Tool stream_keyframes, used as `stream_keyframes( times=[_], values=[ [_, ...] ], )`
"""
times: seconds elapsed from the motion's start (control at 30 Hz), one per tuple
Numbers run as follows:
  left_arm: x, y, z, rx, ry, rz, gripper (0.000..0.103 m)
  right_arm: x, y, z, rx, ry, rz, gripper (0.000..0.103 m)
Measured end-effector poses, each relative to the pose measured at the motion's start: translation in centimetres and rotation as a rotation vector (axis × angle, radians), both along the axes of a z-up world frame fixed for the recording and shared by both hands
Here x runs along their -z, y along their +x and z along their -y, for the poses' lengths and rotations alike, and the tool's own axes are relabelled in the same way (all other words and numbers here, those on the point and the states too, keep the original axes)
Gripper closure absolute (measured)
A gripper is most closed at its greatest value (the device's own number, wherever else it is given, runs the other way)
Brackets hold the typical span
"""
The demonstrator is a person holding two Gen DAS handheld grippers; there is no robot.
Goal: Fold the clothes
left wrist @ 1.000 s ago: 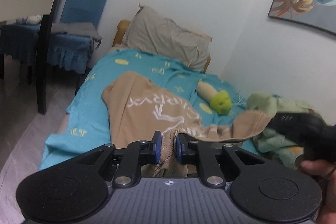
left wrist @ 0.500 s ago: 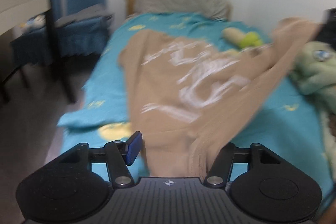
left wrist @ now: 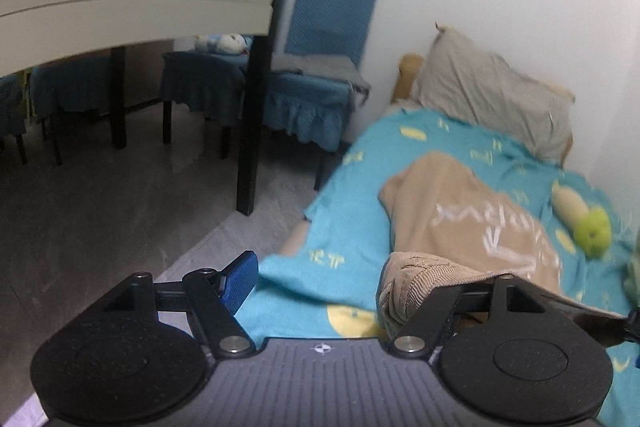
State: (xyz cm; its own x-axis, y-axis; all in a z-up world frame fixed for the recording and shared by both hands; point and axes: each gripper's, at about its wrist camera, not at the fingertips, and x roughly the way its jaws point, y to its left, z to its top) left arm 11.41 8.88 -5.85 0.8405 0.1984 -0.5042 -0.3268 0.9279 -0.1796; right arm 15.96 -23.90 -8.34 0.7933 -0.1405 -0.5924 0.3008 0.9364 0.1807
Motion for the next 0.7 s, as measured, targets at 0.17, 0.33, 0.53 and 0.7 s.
stream_keyframes(
  times=[0.17,0.33,0.53,0.7],
  values=[
    [-6.4,-1.9,0.5,-0.036,0.005,0.238,0.029,-8.0,-2.6,-0.2,0.0,-0.077,0.25,0.017],
    [-17.6,-4.6,1.3,-0.041,0.01,0.457,0.028,-19.0,-7.0,0.0,-0.014,-0.146,0.504,0.017],
    [-32.4,-9.7,3.0,0.002,0.07,0.649,0.028,-32.1,-13.5,1.4,0.006,-0.15,0.711,0.017],
    [-42.1,-14.3,3.7,0.013,0.097,0.757,0.027,-41.0,-18.7,2.0,-0.009,-0.18,0.83,0.017]
  ],
)
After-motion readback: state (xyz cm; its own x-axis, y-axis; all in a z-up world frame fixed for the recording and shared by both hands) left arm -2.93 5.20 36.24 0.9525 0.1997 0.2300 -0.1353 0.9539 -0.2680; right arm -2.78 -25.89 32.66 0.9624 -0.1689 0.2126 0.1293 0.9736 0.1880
